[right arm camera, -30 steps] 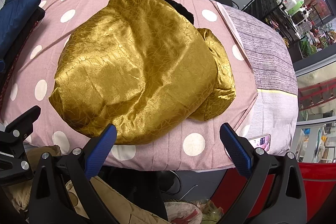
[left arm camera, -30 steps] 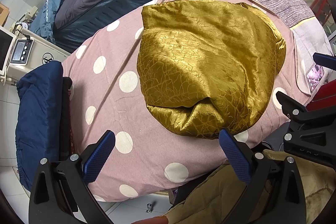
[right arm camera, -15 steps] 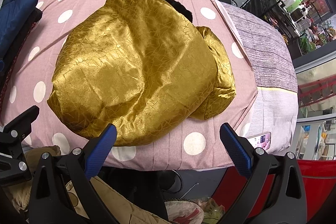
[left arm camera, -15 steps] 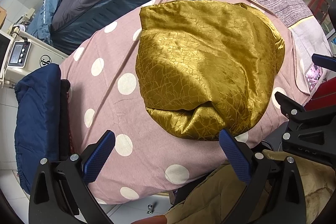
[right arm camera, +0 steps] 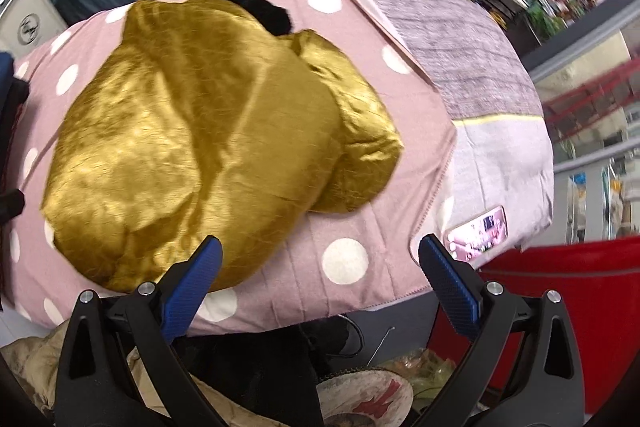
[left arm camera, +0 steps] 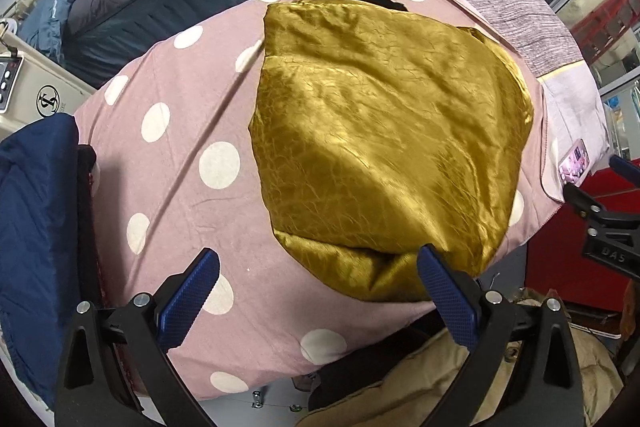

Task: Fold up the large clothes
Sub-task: 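Lower both grippers onto the gold jacket and close them on the fabric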

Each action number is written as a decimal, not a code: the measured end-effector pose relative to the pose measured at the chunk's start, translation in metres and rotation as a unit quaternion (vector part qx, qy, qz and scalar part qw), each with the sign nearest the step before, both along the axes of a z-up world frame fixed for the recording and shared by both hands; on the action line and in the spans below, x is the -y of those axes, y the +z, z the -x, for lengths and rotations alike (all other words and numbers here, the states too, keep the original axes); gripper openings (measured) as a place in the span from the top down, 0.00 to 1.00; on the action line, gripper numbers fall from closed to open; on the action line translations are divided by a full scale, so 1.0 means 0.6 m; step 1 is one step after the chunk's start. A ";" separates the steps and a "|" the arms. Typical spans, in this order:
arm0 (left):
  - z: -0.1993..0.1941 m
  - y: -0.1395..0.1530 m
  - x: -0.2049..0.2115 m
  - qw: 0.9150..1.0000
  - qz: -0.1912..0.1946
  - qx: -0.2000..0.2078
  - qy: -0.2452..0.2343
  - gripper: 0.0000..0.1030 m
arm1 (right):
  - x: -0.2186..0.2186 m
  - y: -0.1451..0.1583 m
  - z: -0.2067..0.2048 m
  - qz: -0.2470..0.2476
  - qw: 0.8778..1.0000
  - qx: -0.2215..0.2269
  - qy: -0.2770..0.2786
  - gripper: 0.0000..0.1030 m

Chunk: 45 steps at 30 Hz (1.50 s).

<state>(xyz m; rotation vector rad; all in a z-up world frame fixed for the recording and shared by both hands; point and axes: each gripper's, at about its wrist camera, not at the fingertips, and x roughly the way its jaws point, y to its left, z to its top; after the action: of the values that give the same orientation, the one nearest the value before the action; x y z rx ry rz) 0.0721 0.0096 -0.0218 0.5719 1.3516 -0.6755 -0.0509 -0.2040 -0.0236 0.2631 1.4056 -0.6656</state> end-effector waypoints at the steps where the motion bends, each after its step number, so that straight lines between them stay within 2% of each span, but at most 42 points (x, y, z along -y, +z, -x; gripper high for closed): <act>1: -0.004 -0.003 0.003 1.000 -0.001 0.000 -0.002 0.06 | 0.014 -0.005 0.011 -0.002 1.000 -0.001 -0.015 0.06; 5: 0.006 -0.004 0.020 1.000 0.009 -0.014 -0.025 0.06 | 0.066 -0.027 0.053 -0.010 0.998 -0.002 -0.064 0.06; 11: 0.061 -0.012 0.029 0.994 0.029 -0.070 -0.074 0.06 | 0.172 -0.078 0.120 -0.051 0.988 0.027 -0.145 0.06; 14: 0.086 -0.034 0.036 0.994 0.009 -0.079 -0.080 0.06 | 0.199 -0.113 0.118 -0.071 0.987 0.022 -0.142 0.06; 18: 0.107 -0.079 0.065 0.993 -0.016 -0.097 -0.069 0.10 | 0.219 -0.161 0.087 -0.129 0.984 0.031 -0.121 0.06; 20: 0.108 -0.077 0.082 0.994 -0.023 -0.088 -0.053 0.20 | 0.233 -0.161 0.060 -0.151 0.981 0.060 -0.108 0.06; 22: 0.105 -0.052 0.096 0.997 -0.010 -0.070 -0.045 0.20 | 0.250 -0.147 0.032 -0.155 0.980 0.087 -0.092 0.06; 25: 0.080 -0.001 0.117 0.998 0.027 -0.046 -0.024 0.17 | 0.288 -0.138 -0.021 -0.173 0.976 0.110 -0.071 0.06; 26: 0.068 0.011 0.125 0.999 0.036 -0.035 -0.018 0.11 | 0.298 -0.141 -0.037 -0.184 0.975 0.109 -0.063 0.06; 27: 0.052 0.023 0.141 0.999 0.038 -0.013 -0.013 0.07 | 0.307 -0.148 -0.066 -0.201 0.973 0.104 -0.049 0.06; 29: 0.014 0.029 0.184 0.999 0.026 0.046 -0.011 0.06 | 0.321 -0.161 -0.107 -0.219 0.970 0.104 -0.031 0.06; 30: 0.000 0.027 0.199 0.998 0.025 0.060 -0.012 0.06 | 0.323 -0.170 -0.130 -0.225 0.969 0.099 -0.020 0.06; 31: -0.022 0.020 0.217 0.998 0.025 0.065 -0.009 0.06 | 0.322 -0.181 -0.157 -0.235 0.968 0.091 -0.008 0.06; 33: -0.078 0.001 0.258 0.999 0.023 0.043 0.014 0.06 | 0.322 -0.205 -0.195 -0.259 0.963 0.079 0.009 0.06; 36: -0.158 -0.027 0.306 0.998 0.030 0.006 0.055 0.06 | 0.299 -0.245 -0.227 -0.266 0.963 0.043 0.026 0.06; 38: -0.194 -0.053 0.347 0.999 0.012 0.004 0.050 0.06 | 0.279 -0.265 -0.221 -0.264 0.963 0.027 0.040 0.06; 40: -0.228 -0.084 0.385 1.000 -0.001 -0.006 0.023 0.06 | 0.254 -0.282 -0.200 -0.269 0.962 0.020 0.047 0.07; 41: -0.242 -0.106 0.401 1.000 -0.022 -0.009 0.015 0.06 | 0.243 -0.287 -0.187 -0.271 0.961 0.017 0.049 0.12; 43: -0.278 -0.171 0.434 0.996 -0.082 -0.027 0.004 0.06 | 0.218 -0.289 -0.157 -0.264 0.963 0.015 0.059 0.17; 45: -0.294 -0.230 0.452 0.991 -0.131 -0.023 -0.023 0.06 | 0.193 -0.285 -0.132 -0.250 0.966 0.014 0.070 0.22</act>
<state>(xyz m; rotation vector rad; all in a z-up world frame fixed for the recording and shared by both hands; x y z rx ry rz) 0.2483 -0.2615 -0.1596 0.8030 1.4846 -0.5541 0.0281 -0.3199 -0.1946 0.5621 1.5343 -0.1806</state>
